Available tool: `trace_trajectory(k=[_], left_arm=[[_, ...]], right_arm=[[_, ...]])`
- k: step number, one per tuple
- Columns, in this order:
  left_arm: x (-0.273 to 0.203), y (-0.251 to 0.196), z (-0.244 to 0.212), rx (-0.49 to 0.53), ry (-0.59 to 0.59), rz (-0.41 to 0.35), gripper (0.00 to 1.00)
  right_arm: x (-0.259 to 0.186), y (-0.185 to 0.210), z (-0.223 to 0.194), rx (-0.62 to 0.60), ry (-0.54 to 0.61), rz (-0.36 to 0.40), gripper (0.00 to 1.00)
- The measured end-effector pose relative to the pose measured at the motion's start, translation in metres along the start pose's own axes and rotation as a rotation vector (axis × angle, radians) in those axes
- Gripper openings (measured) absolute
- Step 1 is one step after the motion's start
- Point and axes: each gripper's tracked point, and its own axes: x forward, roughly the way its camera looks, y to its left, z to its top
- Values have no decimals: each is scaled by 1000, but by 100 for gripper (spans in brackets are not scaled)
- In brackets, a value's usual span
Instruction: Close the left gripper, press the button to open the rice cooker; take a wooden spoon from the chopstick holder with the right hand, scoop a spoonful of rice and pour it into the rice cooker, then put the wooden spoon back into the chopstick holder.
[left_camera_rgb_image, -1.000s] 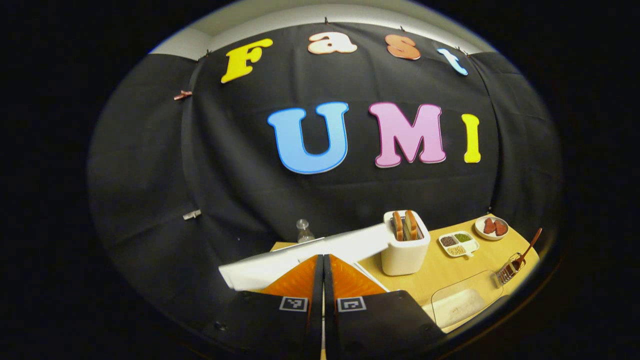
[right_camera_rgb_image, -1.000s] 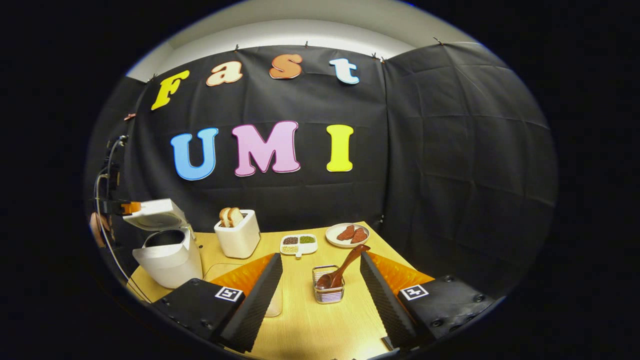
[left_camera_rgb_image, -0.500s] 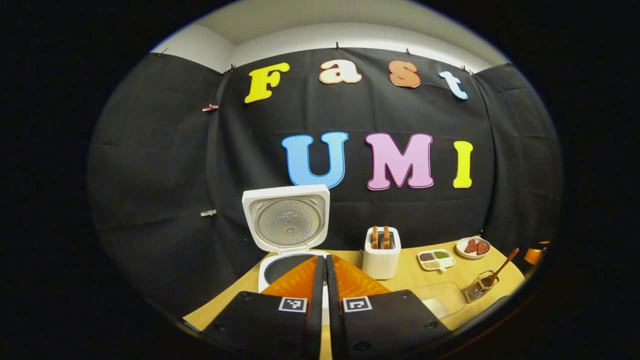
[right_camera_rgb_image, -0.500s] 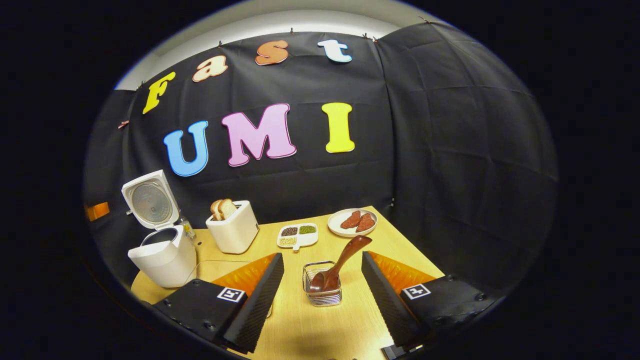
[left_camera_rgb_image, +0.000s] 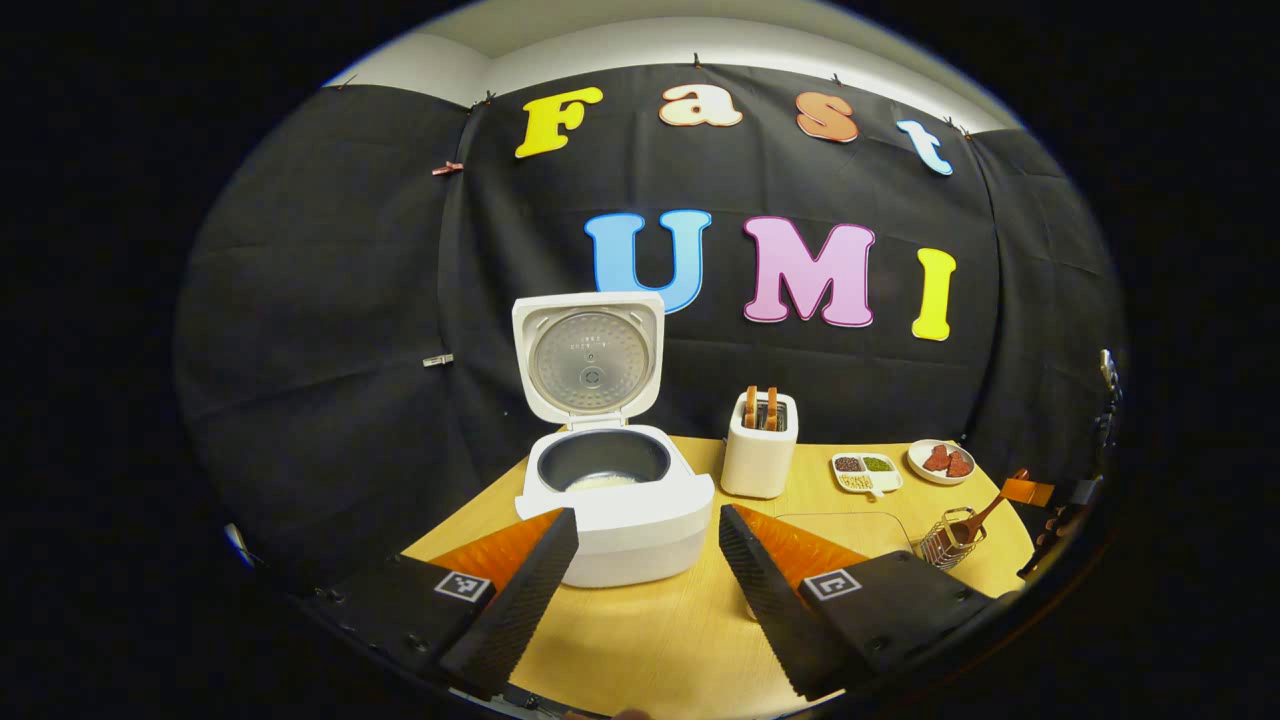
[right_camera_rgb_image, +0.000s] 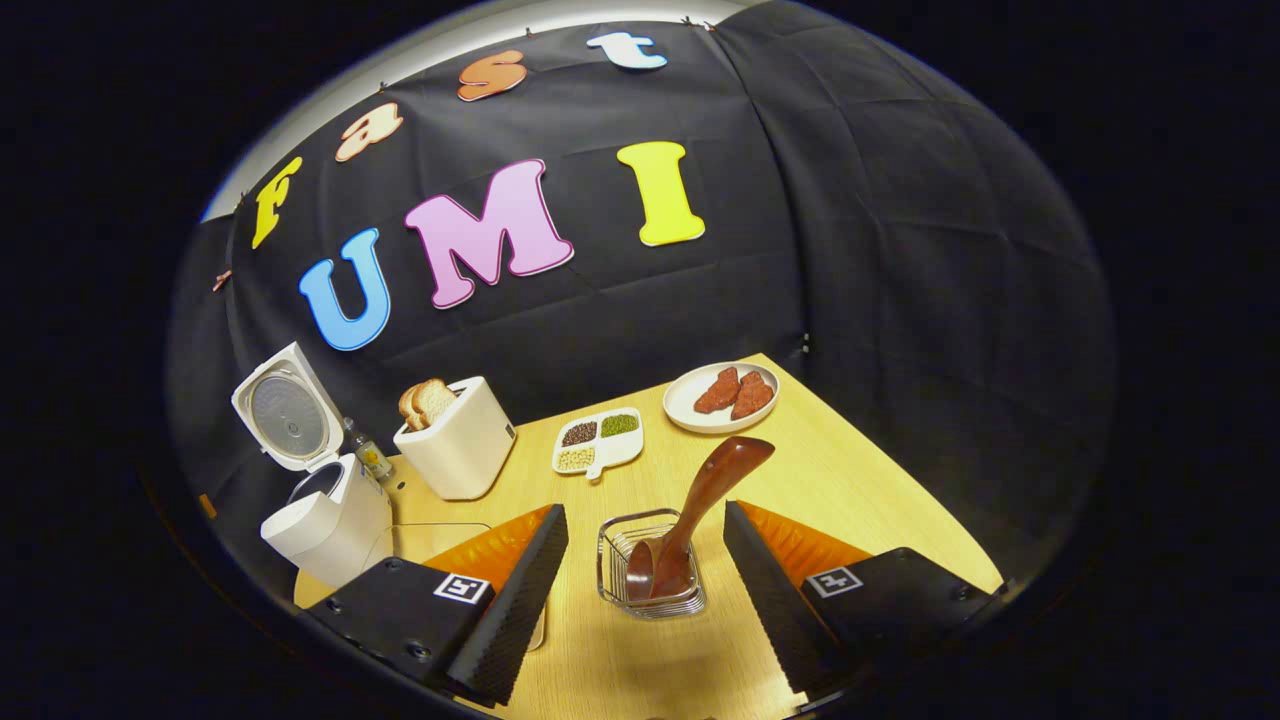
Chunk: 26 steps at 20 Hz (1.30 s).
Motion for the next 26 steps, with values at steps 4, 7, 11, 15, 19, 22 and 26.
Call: trace_trajectory(k=[4, 7, 11, 15, 19, 22, 26], left_arm=[[1, -8, -24, -6, 73, 18, 98], [5, -18, -31, 4, 102, 15, 98], [8, -42, -36, 12, 118, -19, 98], [7, -61, -40, 28, 122, -58, 98], [5, -67, -50, -3, 139, -79, 98], [5, -61, -57, -41, 155, -66, 98], [3, -48, -58, -79, 150, -59, 98]], right_arm=[[33, -17, -16, 49, 59, -24, 99], [55, -27, -26, 62, 88, -39, 99], [80, -34, -26, 93, 95, -46, 98], [97, -29, -24, 152, 94, -27, 86], [102, -21, -18, 191, 83, -20, 49], [95, -19, -11, 146, 92, -33, 25], [83, -3, 4, 124, 90, -13, 19]])
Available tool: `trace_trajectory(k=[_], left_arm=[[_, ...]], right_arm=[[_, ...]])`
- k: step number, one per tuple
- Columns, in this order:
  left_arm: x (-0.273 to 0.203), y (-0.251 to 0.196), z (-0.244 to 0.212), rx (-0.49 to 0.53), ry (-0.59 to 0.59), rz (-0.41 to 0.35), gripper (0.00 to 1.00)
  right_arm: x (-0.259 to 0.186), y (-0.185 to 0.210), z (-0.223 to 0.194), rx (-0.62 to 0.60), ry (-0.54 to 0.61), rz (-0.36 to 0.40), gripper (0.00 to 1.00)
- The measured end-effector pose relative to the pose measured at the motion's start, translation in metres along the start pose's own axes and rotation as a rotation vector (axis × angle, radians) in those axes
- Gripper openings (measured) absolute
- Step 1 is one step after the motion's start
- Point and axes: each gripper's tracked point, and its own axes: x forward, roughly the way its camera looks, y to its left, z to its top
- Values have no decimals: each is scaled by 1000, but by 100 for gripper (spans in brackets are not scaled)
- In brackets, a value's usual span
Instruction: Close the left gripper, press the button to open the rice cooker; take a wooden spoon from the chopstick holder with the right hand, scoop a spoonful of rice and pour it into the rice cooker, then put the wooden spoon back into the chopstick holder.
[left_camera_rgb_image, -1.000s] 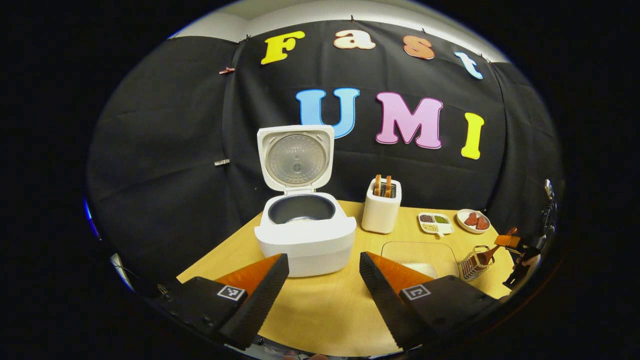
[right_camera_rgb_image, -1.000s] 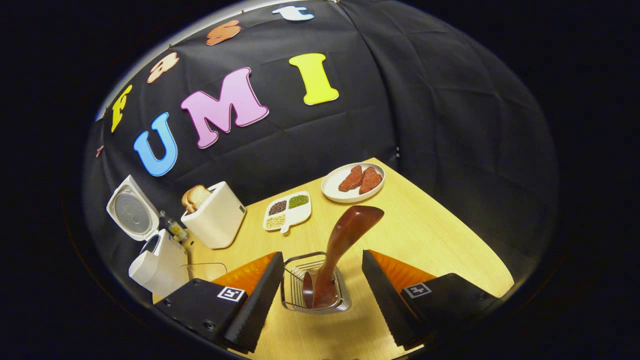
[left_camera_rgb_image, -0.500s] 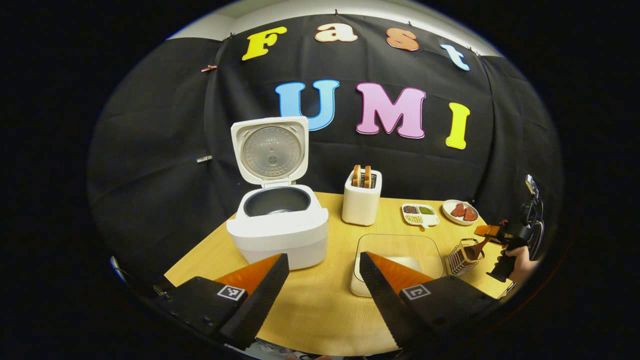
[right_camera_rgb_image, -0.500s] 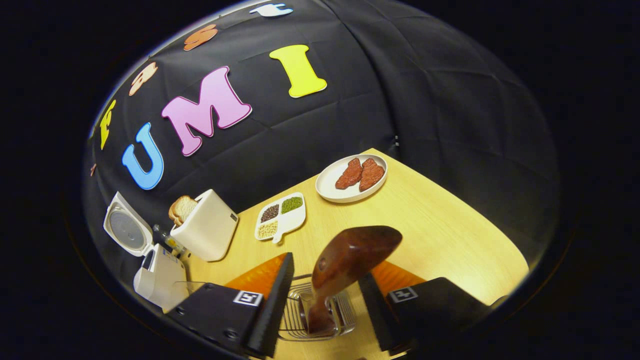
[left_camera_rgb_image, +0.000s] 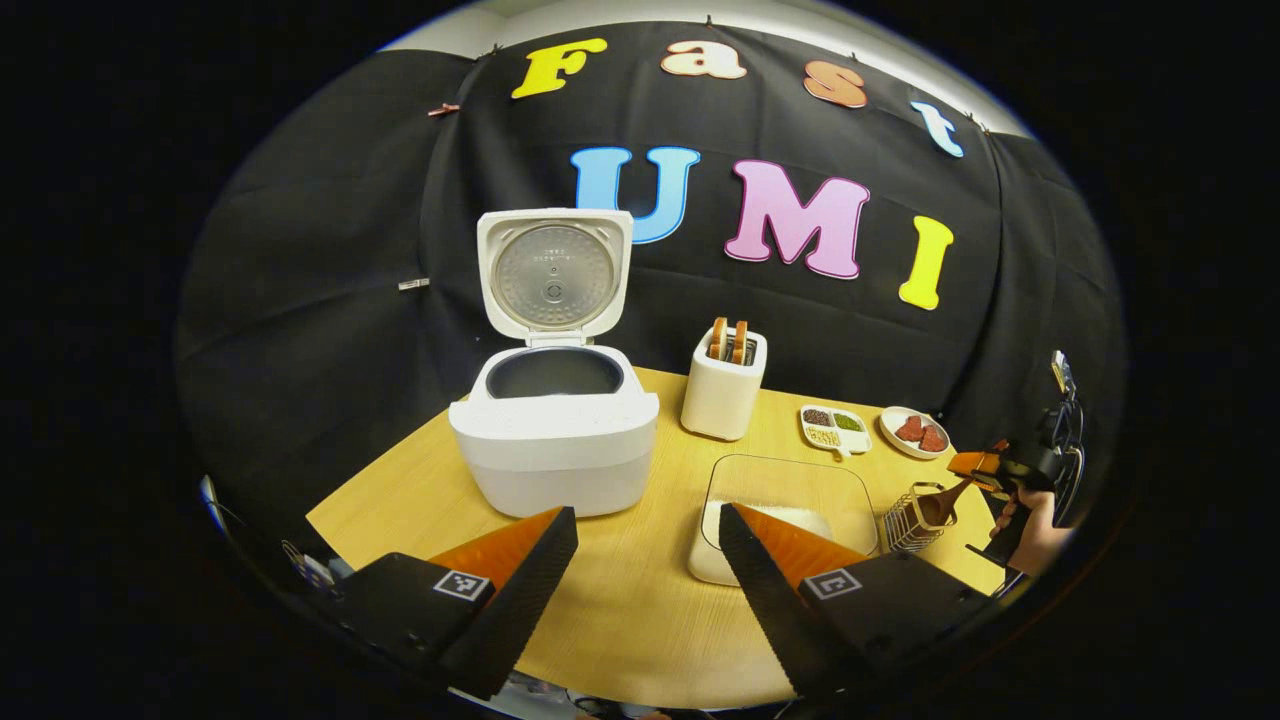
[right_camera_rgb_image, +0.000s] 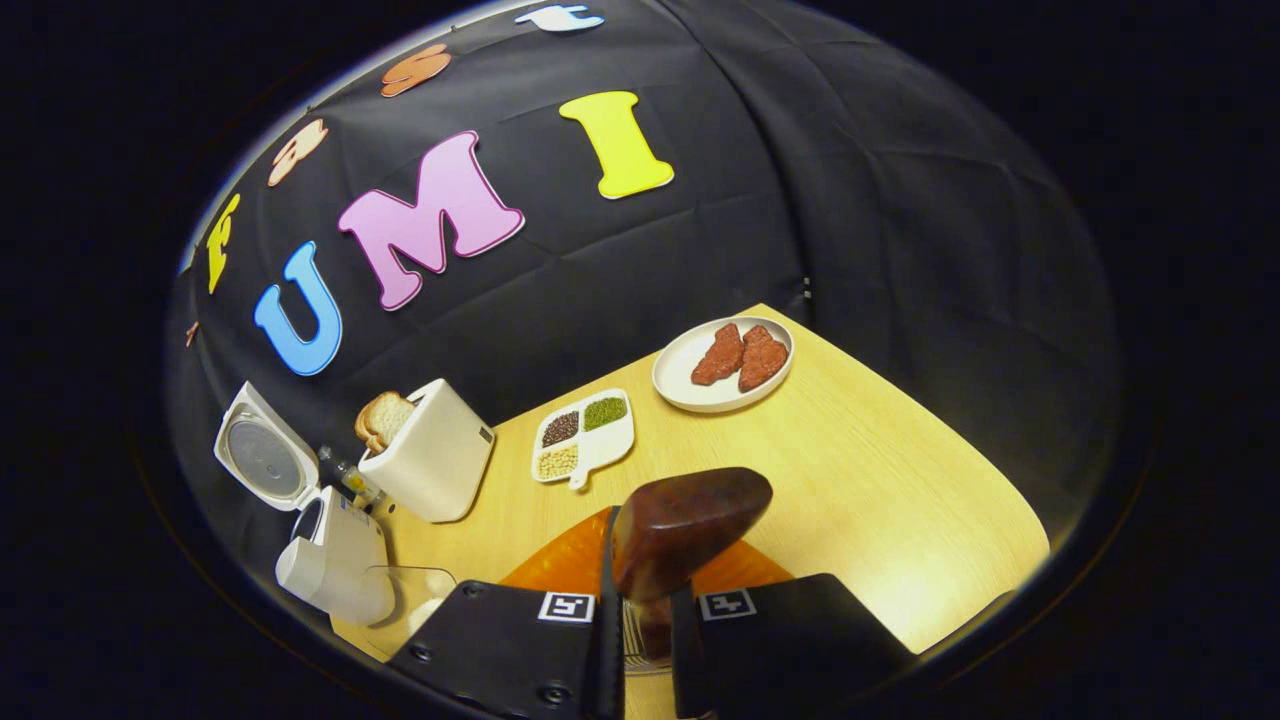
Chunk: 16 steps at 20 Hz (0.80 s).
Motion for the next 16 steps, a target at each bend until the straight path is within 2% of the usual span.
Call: trace_trajectory(k=[1, 4, 8, 13, 14, 15, 16], left_arm=[[0, 5, 2, -1, -6, 3, 98], [-2, 23, 3, -11, -21, 18, 98], [-7, 39, 9, -20, -54, 21, 96], [-7, 56, 0, -35, -67, -4, 96], [-7, 61, -5, -49, -58, -6, 96], [-9, 67, -9, -61, -48, -5, 96], [-11, 74, -13, -74, -39, -3, 96]], right_arm=[[-5, 5, 10, 1, -13, 4, 23], [-23, 26, 39, -48, -70, 14, 23], [-51, 78, 62, -102, -108, 84, 23], [-70, 148, 62, -150, -102, 178, 23], [-73, 163, 57, -161, -100, 199, 18], [-76, 178, 51, -178, -95, 224, 23], [-76, 192, 43, -200, -90, 243, 23]])
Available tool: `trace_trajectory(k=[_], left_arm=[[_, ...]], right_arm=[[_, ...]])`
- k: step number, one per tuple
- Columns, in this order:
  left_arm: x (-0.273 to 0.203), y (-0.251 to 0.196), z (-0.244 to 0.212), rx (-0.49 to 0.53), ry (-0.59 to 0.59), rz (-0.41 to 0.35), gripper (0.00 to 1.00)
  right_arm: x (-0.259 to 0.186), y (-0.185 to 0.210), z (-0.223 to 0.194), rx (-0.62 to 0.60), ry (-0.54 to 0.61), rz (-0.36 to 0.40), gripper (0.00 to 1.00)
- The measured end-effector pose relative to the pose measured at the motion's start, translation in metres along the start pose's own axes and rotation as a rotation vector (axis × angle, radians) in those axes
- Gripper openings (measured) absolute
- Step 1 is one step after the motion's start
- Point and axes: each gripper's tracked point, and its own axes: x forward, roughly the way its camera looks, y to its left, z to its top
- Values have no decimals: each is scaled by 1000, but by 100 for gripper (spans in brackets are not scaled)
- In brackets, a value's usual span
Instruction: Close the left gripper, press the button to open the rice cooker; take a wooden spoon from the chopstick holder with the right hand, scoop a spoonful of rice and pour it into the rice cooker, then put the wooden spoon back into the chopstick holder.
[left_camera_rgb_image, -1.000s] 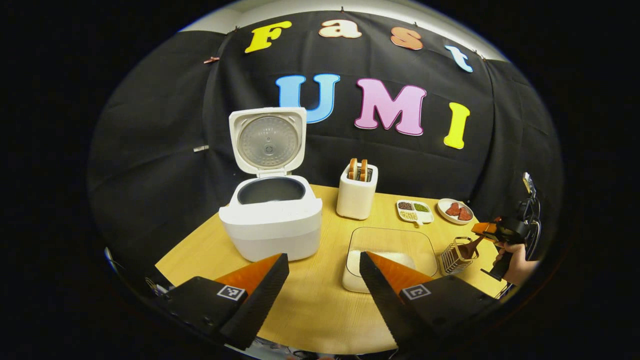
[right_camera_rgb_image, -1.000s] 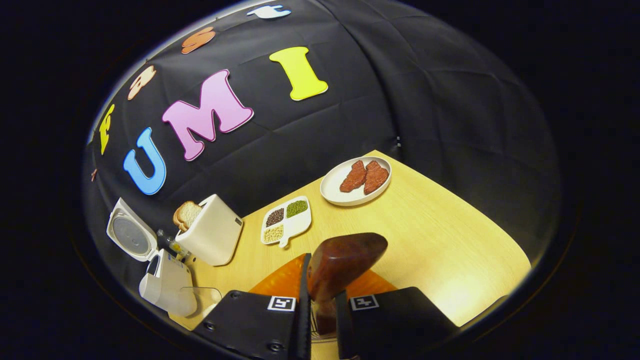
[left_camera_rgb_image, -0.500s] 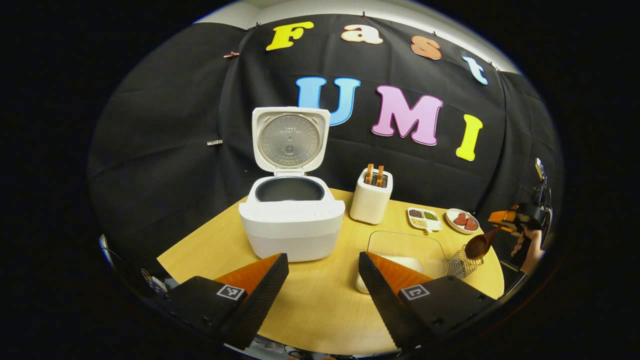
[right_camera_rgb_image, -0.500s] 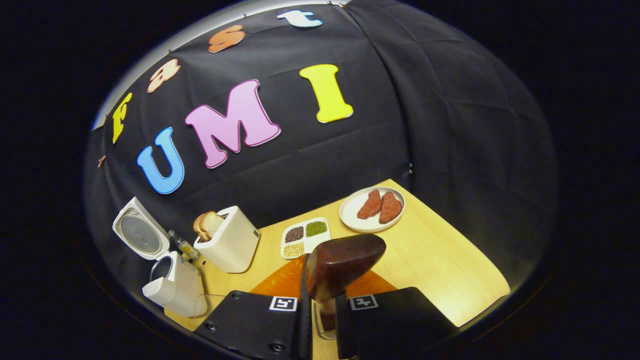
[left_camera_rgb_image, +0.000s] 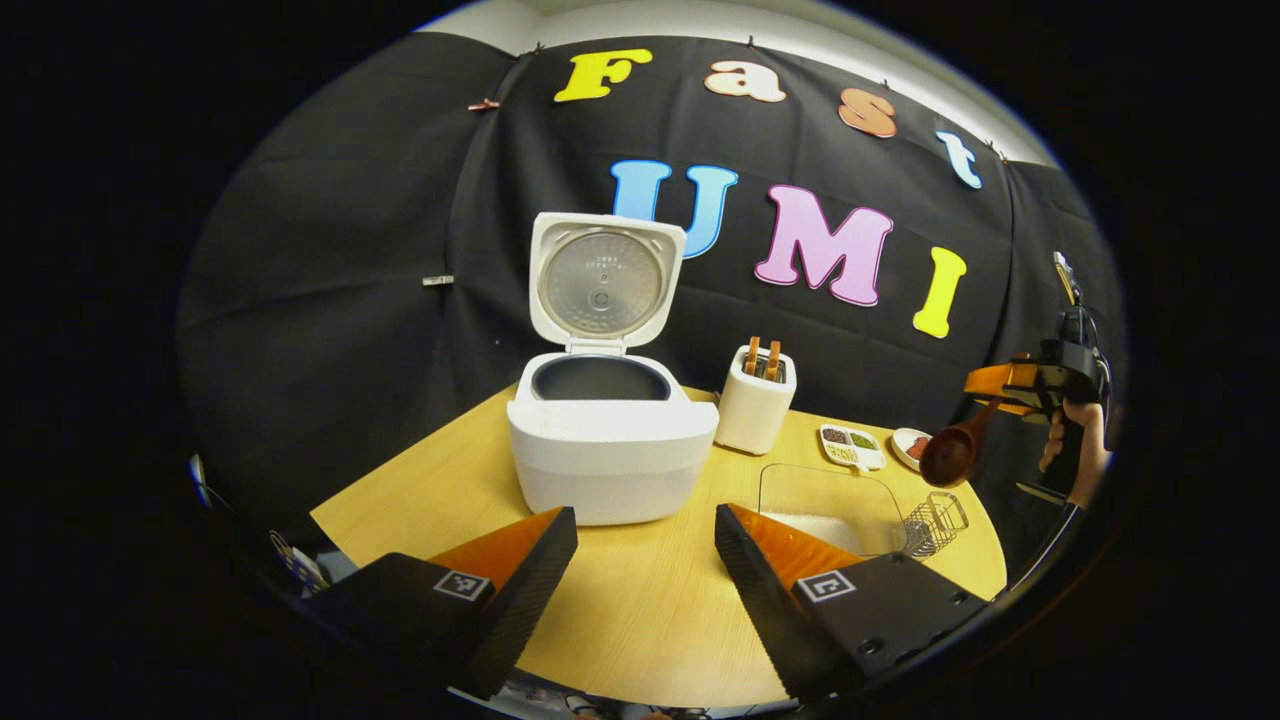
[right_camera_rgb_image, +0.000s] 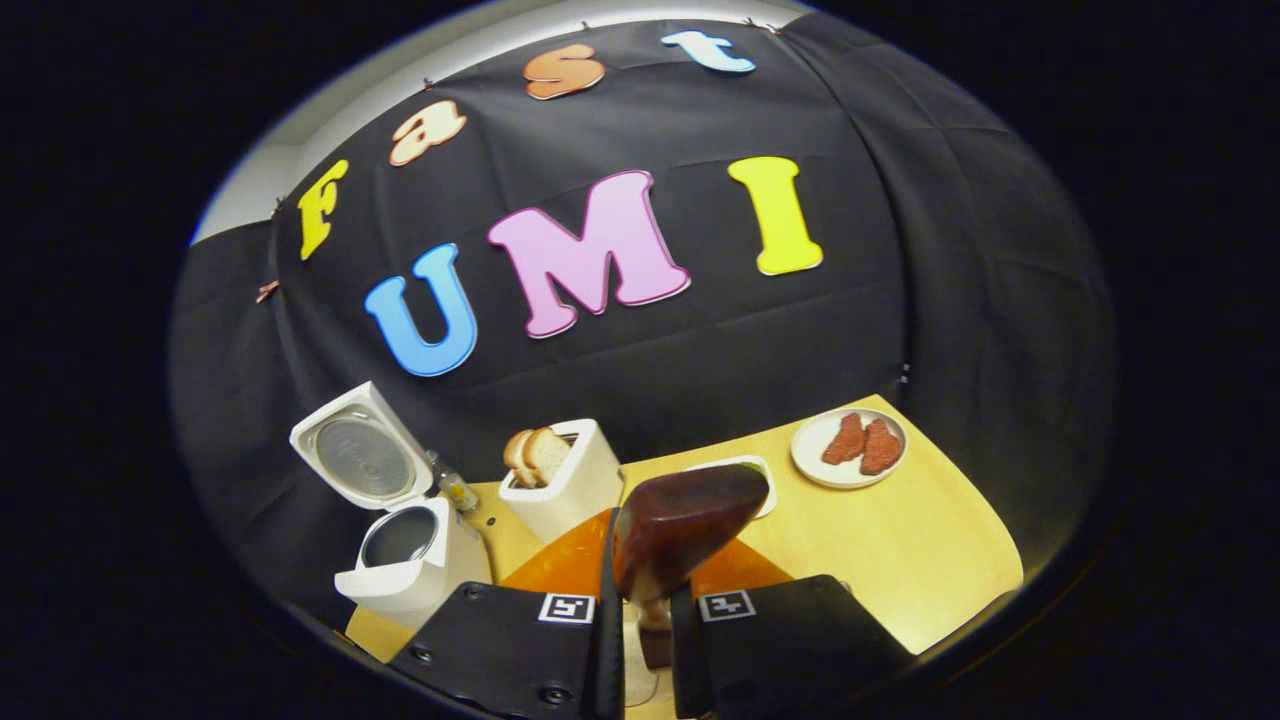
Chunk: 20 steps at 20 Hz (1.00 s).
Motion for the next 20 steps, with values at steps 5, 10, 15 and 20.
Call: trace_trajectory(k=[5, 10, 15, 20], left_arm=[[-5, 32, -20, -51, 68, -2, 96], [7, 40, -36, -23, 100, -82, 96], [15, 41, -50, -57, 125, -145, 96], [16, 47, -54, -58, 151, -176, 96]], right_arm=[[21, 46, -56, -85, 42, 39, 23], [37, 54, -120, -156, 91, 14, 23], [53, 53, -161, -144, 108, -40, 23], [54, 80, -192, -53, 134, -41, 23]])
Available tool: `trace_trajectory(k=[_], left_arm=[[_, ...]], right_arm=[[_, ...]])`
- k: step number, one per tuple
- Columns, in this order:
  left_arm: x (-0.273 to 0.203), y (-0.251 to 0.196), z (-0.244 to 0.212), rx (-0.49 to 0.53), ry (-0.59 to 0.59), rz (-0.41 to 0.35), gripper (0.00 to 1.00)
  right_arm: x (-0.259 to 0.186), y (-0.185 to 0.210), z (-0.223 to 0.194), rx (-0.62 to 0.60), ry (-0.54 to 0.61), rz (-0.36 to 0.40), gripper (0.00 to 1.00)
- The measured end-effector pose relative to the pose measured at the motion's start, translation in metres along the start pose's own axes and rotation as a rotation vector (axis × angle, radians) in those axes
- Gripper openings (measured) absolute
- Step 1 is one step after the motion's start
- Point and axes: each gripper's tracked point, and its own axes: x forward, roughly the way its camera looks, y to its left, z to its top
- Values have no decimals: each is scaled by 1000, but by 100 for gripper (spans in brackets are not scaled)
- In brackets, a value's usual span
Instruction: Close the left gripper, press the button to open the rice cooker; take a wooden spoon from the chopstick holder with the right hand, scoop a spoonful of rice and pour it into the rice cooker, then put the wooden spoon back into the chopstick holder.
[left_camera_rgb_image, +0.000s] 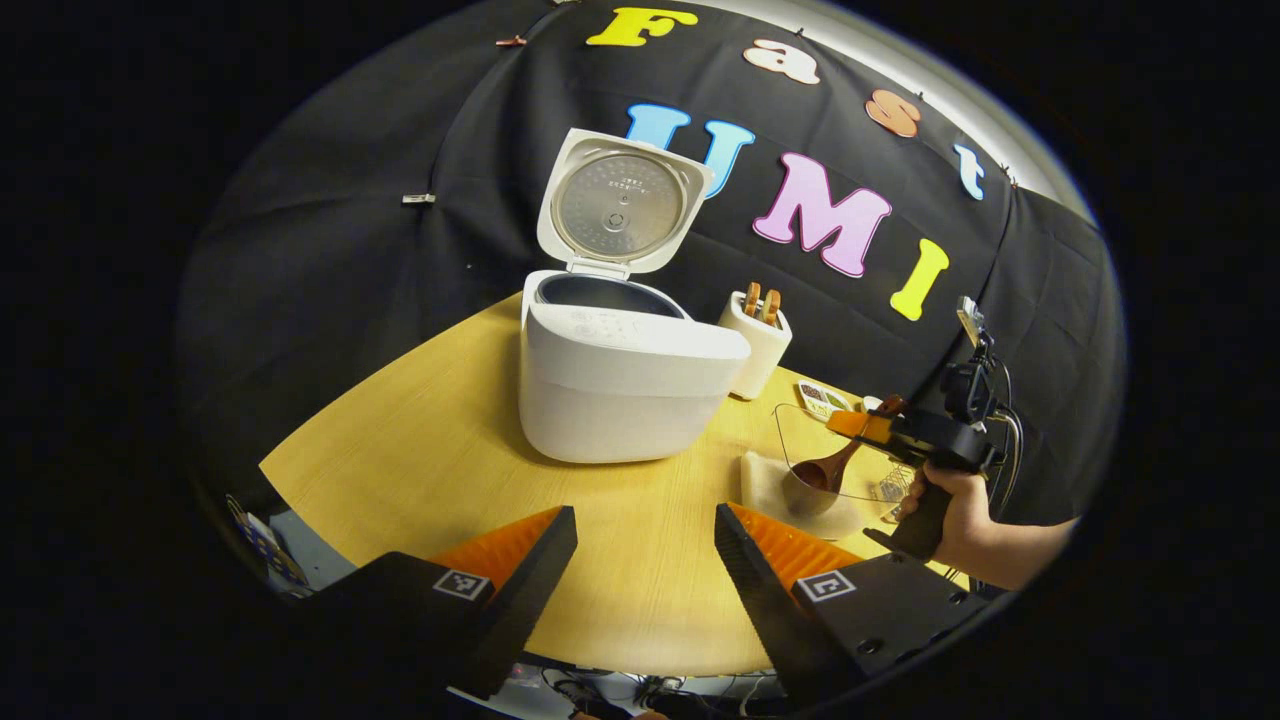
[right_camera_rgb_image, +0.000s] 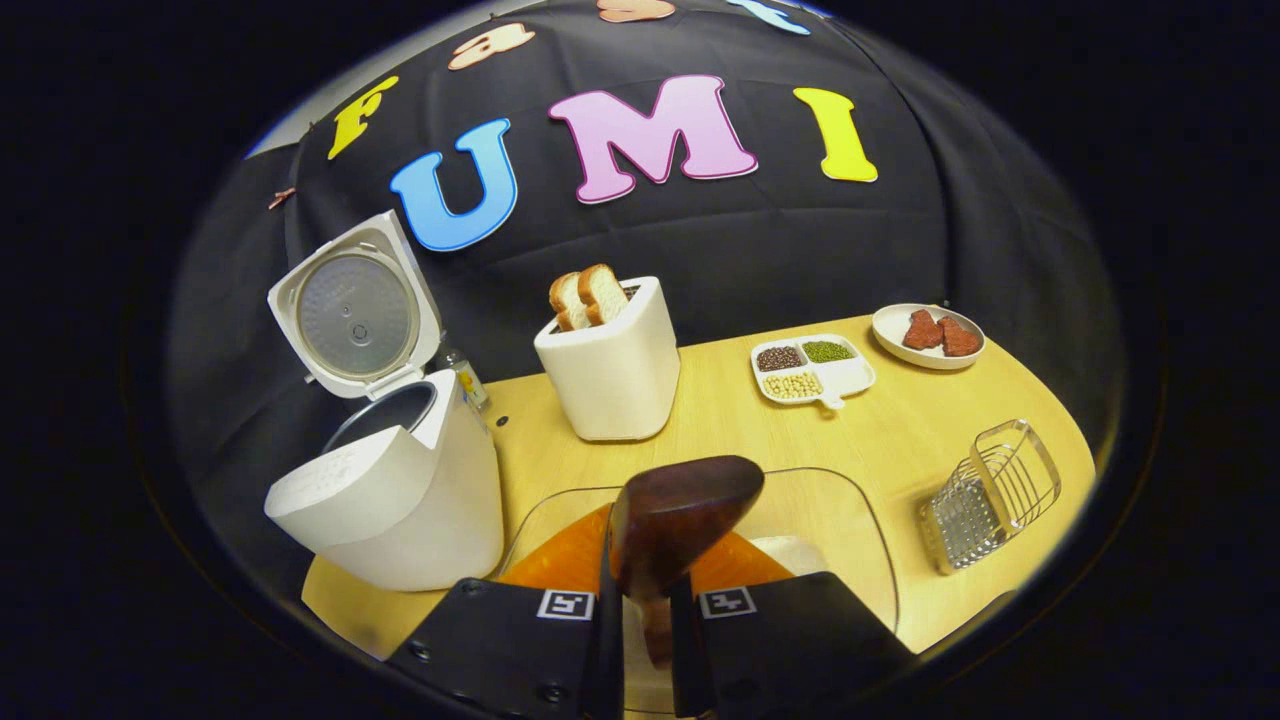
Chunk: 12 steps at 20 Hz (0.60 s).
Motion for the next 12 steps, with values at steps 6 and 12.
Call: trace_trajectory(k=[6, 12], left_arm=[[-6, 11, 5, 1, -6, 7, 96], [-12, 8, 17, 7, -28, -9, 96]], right_arm=[[-10, 27, -17, 117, 93, 19, 23], [-18, 19, -21, 425, 208, -7, 24]])
